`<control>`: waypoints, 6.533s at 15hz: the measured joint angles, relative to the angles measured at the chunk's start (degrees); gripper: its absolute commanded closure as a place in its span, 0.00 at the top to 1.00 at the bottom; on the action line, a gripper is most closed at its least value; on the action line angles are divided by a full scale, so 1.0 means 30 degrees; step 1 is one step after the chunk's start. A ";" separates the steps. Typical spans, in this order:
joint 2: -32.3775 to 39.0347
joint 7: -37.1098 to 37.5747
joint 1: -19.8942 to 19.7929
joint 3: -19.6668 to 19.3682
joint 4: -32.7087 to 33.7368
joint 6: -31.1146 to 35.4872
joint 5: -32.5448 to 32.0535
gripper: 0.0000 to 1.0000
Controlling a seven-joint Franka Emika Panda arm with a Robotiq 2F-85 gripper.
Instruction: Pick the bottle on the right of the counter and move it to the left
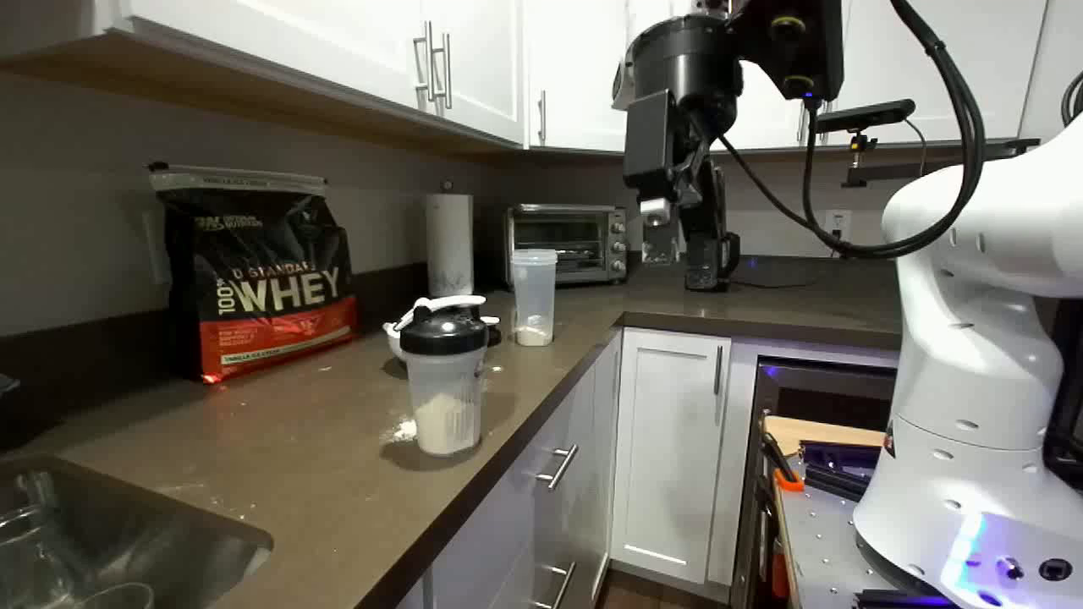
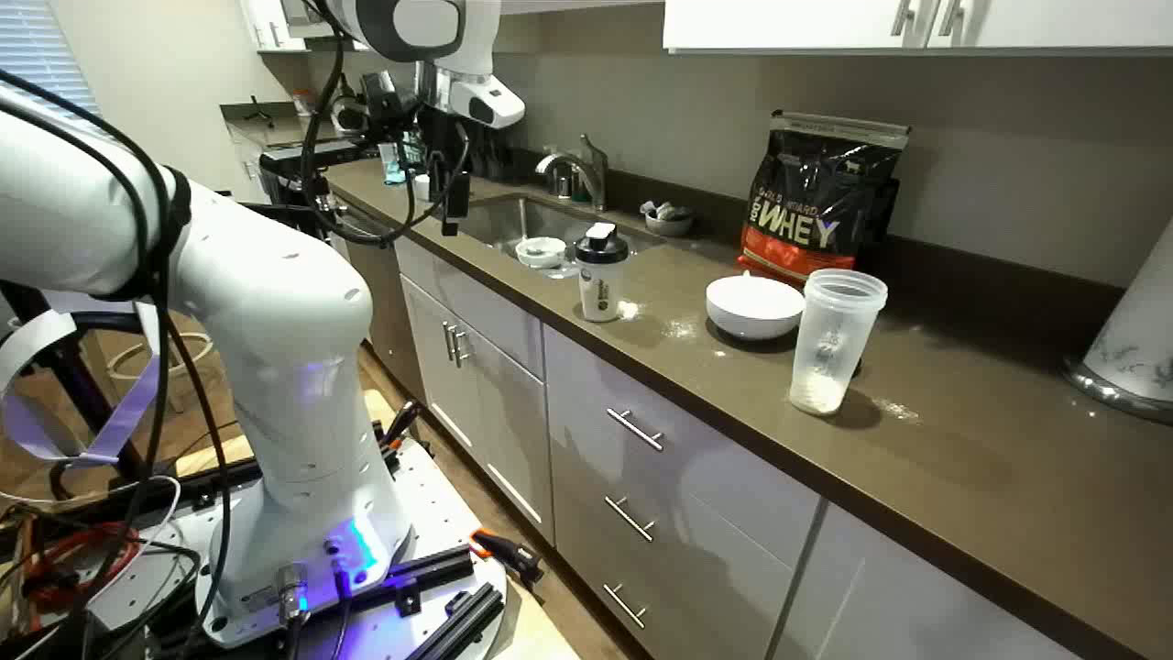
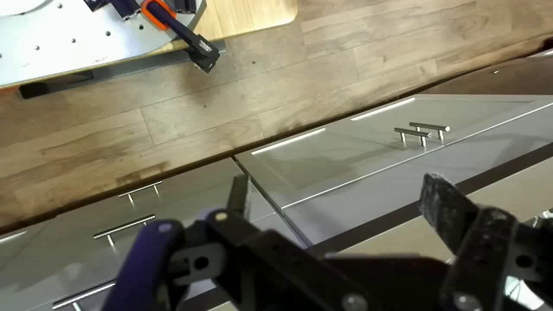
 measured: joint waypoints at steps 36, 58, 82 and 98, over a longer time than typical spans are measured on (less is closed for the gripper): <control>0.7507 -0.0380 -0.9523 -0.3576 0.6319 0.9334 -1.1247 1.00; 1.4393 0.1715 -1.0323 -0.6143 1.1610 1.1061 -1.1093 1.00; 1.8951 0.1276 -0.9127 -0.8187 1.6576 0.1491 -0.7753 0.91; 1.9182 0.1893 -0.8630 -0.8173 1.5530 0.4375 -0.7324 0.74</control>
